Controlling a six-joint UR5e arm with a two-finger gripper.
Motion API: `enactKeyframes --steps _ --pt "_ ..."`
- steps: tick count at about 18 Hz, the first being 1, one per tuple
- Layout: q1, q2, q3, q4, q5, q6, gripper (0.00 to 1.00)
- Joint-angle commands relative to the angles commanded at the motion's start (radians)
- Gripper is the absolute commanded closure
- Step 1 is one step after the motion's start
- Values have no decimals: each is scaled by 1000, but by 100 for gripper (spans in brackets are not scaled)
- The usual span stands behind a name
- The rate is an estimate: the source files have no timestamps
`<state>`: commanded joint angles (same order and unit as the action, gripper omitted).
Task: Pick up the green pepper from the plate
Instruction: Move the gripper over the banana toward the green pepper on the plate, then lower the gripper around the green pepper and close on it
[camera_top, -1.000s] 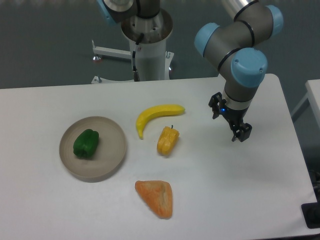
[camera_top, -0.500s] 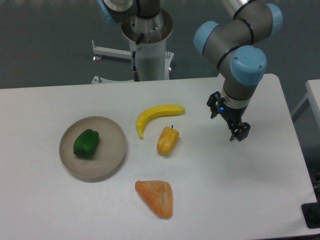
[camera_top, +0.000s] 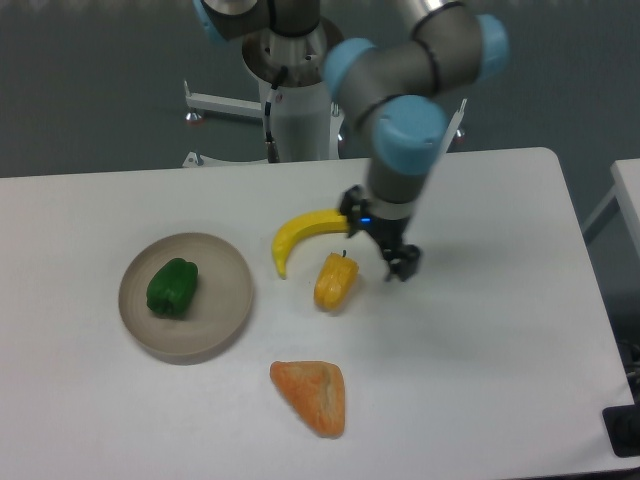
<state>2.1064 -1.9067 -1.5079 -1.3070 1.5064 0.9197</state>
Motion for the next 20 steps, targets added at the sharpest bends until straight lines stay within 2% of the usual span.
enactKeyframes --steps 1,7,10,14,16,20 --pt "-35 -3 -2 2 0 -93 0" --pt "-135 -14 -3 3 -32 -350 0" --pt "-172 -38 -2 6 -74 -474 0" --pt "-200 -87 -2 77 -113 -533 0" --pt "-206 -112 0 83 -114 -561 0" --pt "-238 -111 0 81 -135 -575 0"
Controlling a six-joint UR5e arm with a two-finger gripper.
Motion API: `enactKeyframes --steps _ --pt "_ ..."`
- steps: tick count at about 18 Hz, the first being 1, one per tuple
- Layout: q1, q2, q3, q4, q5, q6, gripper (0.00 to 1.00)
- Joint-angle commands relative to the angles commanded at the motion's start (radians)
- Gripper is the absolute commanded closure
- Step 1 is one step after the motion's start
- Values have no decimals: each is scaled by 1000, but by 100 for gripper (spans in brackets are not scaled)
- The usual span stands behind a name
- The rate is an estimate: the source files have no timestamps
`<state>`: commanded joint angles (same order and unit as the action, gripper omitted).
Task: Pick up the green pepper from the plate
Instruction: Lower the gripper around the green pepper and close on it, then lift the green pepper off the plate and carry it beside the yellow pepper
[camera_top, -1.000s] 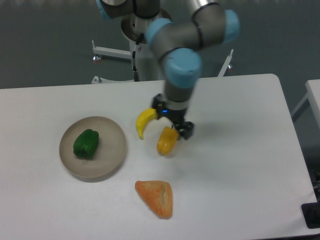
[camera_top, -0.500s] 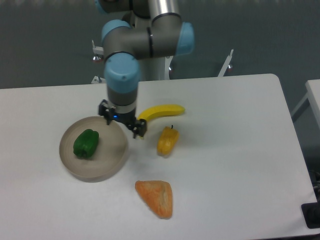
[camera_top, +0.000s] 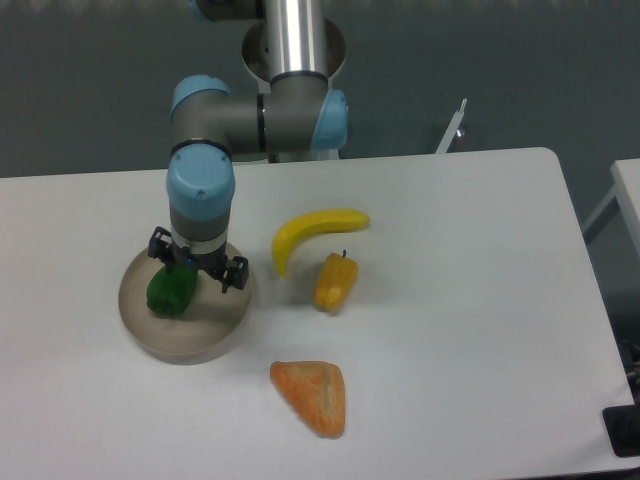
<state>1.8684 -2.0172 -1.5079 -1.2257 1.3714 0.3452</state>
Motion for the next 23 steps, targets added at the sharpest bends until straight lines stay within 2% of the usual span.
enactKeyframes --steps 3,11,12,13,14,15,16,18,21,23 --pt "-12 0 0 -2 -12 -9 0" --pt "-40 -61 -8 2 0 -41 0" --pt "-40 -61 -5 5 0 -40 5" --pt "-40 -58 -5 11 0 -40 27" --pt "-40 -57 -5 11 0 -41 54" --pt "-40 -54 -5 11 0 -41 71" --pt "-40 -51 -6 9 1 -41 82" --pt "-40 -37 -2 9 30 -40 90" --pt "-31 -2 5 6 75 -29 91" --pt "0 38 8 11 154 -22 91"
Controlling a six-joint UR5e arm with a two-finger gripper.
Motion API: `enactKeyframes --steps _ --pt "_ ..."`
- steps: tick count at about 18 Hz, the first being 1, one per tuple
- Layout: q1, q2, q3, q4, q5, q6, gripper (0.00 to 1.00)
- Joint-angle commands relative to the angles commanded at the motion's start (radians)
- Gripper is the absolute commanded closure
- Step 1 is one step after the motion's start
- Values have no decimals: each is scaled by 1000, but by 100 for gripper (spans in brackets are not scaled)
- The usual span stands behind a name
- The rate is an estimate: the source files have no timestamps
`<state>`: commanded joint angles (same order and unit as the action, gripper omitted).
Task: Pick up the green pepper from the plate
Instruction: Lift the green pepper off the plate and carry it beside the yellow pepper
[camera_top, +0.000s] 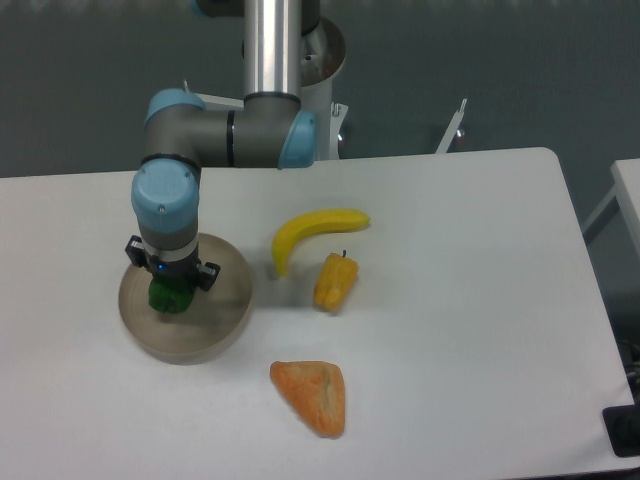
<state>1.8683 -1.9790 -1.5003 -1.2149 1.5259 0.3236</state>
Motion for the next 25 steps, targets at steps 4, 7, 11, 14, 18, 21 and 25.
enactKeyframes --steps 4,7,11,14,18,21,25 --pt "116 37 54 5 34 89 91" --pt "202 37 112 -6 34 237 90" --pt "307 55 121 -8 34 467 89" --pt "370 55 117 -8 36 551 89" --pt "451 43 97 -18 31 759 89" --pt "505 17 97 -31 39 940 89" --pt "523 -9 123 -38 34 1055 88"
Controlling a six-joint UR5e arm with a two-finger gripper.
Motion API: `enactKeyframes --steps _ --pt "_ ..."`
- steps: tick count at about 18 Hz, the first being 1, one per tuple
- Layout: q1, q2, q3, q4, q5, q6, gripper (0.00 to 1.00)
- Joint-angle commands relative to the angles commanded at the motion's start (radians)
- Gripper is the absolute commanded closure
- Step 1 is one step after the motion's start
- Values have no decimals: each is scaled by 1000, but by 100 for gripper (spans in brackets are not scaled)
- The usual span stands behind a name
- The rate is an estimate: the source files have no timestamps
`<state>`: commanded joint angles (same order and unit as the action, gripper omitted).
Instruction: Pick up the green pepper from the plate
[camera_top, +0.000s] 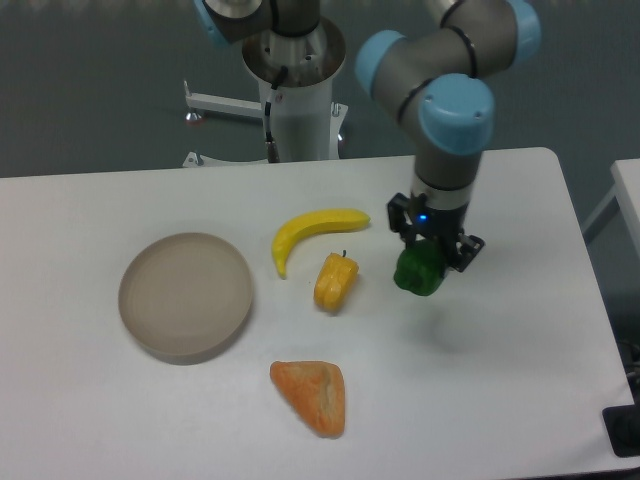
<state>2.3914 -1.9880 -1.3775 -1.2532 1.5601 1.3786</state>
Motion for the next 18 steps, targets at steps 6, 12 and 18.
enactKeyframes --steps 6,12,18 --pt "14 -28 45 -100 -22 105 87" --pt "14 -29 46 -98 -12 109 87" --pt "15 -26 41 -100 25 160 86"
